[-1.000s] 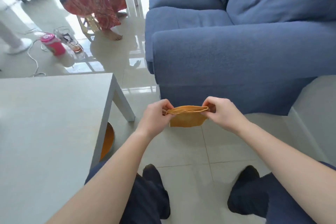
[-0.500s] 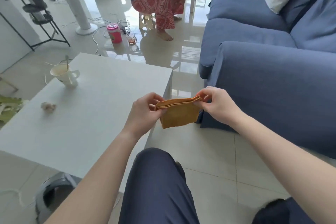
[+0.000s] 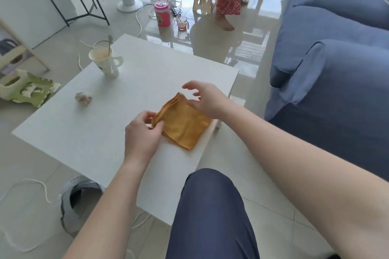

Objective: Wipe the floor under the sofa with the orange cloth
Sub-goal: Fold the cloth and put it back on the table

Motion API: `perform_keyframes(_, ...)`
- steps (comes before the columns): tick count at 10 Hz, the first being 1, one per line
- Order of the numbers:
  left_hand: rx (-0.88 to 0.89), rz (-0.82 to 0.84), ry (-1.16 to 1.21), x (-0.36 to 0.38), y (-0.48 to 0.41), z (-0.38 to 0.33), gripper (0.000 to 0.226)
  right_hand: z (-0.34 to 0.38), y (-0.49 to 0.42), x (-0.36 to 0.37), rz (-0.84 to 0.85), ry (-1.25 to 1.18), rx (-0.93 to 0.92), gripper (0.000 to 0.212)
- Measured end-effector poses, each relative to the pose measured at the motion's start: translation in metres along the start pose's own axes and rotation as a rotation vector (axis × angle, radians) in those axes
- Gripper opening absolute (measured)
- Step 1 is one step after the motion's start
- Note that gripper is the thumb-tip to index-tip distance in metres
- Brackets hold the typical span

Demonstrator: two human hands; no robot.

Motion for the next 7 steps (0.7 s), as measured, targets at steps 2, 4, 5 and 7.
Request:
perform_keyframes(2,0.297,-0.044,-0.397,0.019,0.006,0.011,0.042,-0.02,0.019,0.035,-0.066,0.316,-0.079,0.035)
perform_keyframes(4,0.28,0.048,-0.501,0.039,0.012,0.023,0.049,-0.053,0.051,0.054,-0.04,0.352,-0.12,0.044)
perform_keyframes(5,0.257,0.079,-0.528,0.039,0.013,0.018,0.05,-0.056,0.054,0.045,-0.004,0.346,-0.115,0.049)
perform_keyframes(7,0.2,0.098,-0.46,0.035,0.028,-0.015,0.05,-0.061,0.099,-0.008,-0.04,0.209,-0.05,0.041)
Point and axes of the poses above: each hand's wrist, its own y-axis away from the middle knuckle, its own x-axis out of the palm, z = x × y, the point moved 1 cm from there along -y, towards the middle knuckle, and after that the axes turned 1 degree about -x, right-handed, at the moved point
